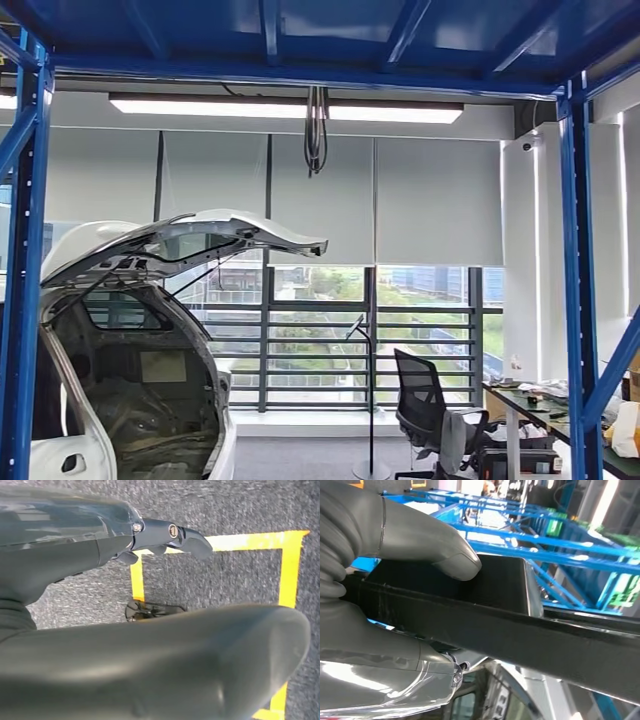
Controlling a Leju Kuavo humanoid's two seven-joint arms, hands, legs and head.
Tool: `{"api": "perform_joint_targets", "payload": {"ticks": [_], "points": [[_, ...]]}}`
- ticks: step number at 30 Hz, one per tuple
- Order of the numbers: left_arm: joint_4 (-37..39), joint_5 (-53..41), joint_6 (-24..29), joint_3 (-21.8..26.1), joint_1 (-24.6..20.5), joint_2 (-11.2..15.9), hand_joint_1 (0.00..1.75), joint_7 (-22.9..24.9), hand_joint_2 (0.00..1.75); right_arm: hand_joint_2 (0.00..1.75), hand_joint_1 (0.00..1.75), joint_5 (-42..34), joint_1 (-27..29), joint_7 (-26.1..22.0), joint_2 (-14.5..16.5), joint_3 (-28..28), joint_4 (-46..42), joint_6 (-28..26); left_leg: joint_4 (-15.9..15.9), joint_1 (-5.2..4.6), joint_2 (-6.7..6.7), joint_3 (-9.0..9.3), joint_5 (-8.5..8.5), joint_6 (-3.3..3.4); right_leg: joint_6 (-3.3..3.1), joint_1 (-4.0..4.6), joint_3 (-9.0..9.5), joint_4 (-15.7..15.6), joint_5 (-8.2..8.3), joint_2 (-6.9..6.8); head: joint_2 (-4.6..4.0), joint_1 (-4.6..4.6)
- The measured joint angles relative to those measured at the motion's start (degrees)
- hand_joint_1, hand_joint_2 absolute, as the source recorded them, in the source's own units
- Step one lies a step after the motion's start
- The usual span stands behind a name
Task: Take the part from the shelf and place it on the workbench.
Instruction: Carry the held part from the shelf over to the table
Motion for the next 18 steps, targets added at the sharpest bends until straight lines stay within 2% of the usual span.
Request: {"api": "perform_joint_targets", "payload": {"ticks": [2, 4, 5, 6, 8, 9, 10, 11, 12, 14, 15, 16, 18], "points": [[0.0, -0.17, 0.01, 0.5, 0.14, 0.64, 0.0, 0.98, 1.75, 1.75, 1.75, -0.42, -0.4, -0.05, -0.2, 0.04, 0.31, 0.39, -0.18, 0.03, 0.02, 0.02, -0.11, -0.73, -0.76, 0.41, 0.33, -1.05, -0.17, 0.1, 0.0, 0.02], [0.0, -0.44, 0.02, 0.82, 0.42, 1.29, 0.0, 1.69, 1.75, 1.75, 1.75, -0.77, -0.57, -0.16, -0.35, 0.04, 0.58, 0.66, -0.17, 0.24, 0.08, 0.08, -0.52, -1.43, -1.57, 0.41, 0.57, -1.47, -0.22, 0.11, -0.01, 0.04], [0.0, -0.55, 0.04, 0.94, 0.52, 1.61, 0.0, 2.03, 1.75, 1.75, 1.75, -0.93, -0.67, -0.28, -0.4, 0.05, 0.72, 0.78, 0.81, 0.3, 0.12, -0.29, -1.23, -1.69, -1.96, 0.34, 0.8, -1.72, -0.2, 0.05, -0.01, 0.04], [0.0, -0.62, 0.12, 1.04, 0.63, 1.93, 0.0, 2.37, 1.75, 1.75, 1.75, -1.1, -0.74, -0.42, -0.46, 0.07, 0.87, 0.91, 2.91, 0.33, 0.17, -1.25, -2.42, -1.86, -2.33, 0.26, 1.04, -1.96, -0.22, -0.03, -0.01, 0.04], [0.0, -0.84, 0.4, 1.22, 0.92, 2.56, 0.0, 3.05, 1.75, 1.75, 1.75, -1.48, -0.67, -0.74, -0.7, 0.1, 1.21, 1.06, 10.01, 0.35, 0.21, -4.92, -5.41, -2.03, -2.86, 0.35, 1.32, -2.02, -0.48, -0.19, -0.01, 0.04], [0.0, -0.92, 0.56, 1.38, 1.16, 2.91, 0.0, 3.35, 1.75, 1.75, 1.75, -1.63, -0.49, -0.88, -0.9, 0.1, 1.4, 1.09, 13.36, 0.36, 0.21, -6.88, -6.31, -2.1, -3.02, 0.41, 1.47, -2.01, -0.64, -0.2, -0.01, 0.04], [0.0, -1.01, 0.69, 1.56, 1.4, 3.21, 0.0, 3.57, 1.75, 1.75, 1.75, -1.74, -0.25, -1.01, -1.12, 0.1, 1.57, 1.11, 15.13, 0.36, 0.21, -8.16, -6.23, -2.13, -3.1, 0.45, 1.68, -2.01, -0.84, -0.17, -0.01, 0.04], [0.0, -1.04, 0.79, 1.75, 1.62, 3.49, 0.0, 3.78, 1.75, 1.75, 1.75, -1.83, -0.02, -1.12, -1.37, 0.1, 1.74, 1.13, 14.81, 0.37, 0.21, -8.45, -5.01, -2.11, -3.11, 0.47, 1.98, -2.0, -1.07, -0.11, -0.01, 0.04], [0.0, -1.07, 0.86, 1.92, 1.76, 3.69, 0.0, 3.92, 1.75, 1.75, 1.75, -1.88, 0.16, -1.18, -1.62, 0.1, 1.87, 1.14, 12.28, 0.39, 0.22, -7.67, -2.81, -2.04, -3.02, 0.47, 2.39, -1.99, -1.35, -0.04, -0.01, 0.04], [0.0, -1.1, 0.94, 2.13, 1.83, 3.96, 0.0, 4.08, 1.75, 1.75, 1.75, -1.8, 0.29, -1.36, -2.12, 0.09, 2.04, 1.14, 5.32, 0.34, 0.22, -4.92, 1.42, -1.81, -2.61, 0.58, 3.13, -1.91, -2.03, 0.04, -0.01, 0.04], [0.0, -1.11, 0.95, 2.24, 1.79, 4.0, 0.0, 4.13, 1.75, 1.75, 1.75, -1.62, 0.31, -1.49, -2.37, 0.09, 2.08, 1.14, 2.79, 0.26, 0.23, -3.89, 2.31, -1.6, -2.32, 0.65, 3.22, -1.81, -2.26, 0.06, 0.0, 0.04], [0.0, -1.11, 0.93, 2.38, 1.79, 4.05, 0.0, 4.2, 1.75, 1.75, 1.75, -1.41, 0.35, -1.63, -2.62, 0.08, 2.1, 1.12, 1.53, 0.14, 0.21, -3.4, 2.42, -1.4, -2.04, 0.71, 3.15, -1.75, -2.38, 0.07, 0.0, 0.04], [0.0, -1.23, 0.91, 2.61, 1.86, 4.1, 0.0, 4.39, 1.75, 1.75, 1.75, -1.08, 0.43, -1.83, -3.09, 0.04, 2.09, 1.07, 0.92, -0.03, 0.18, -3.23, 1.92, -0.9, -1.46, 0.66, 3.01, -1.82, -2.41, 0.09, 0.0, 0.04]]}}
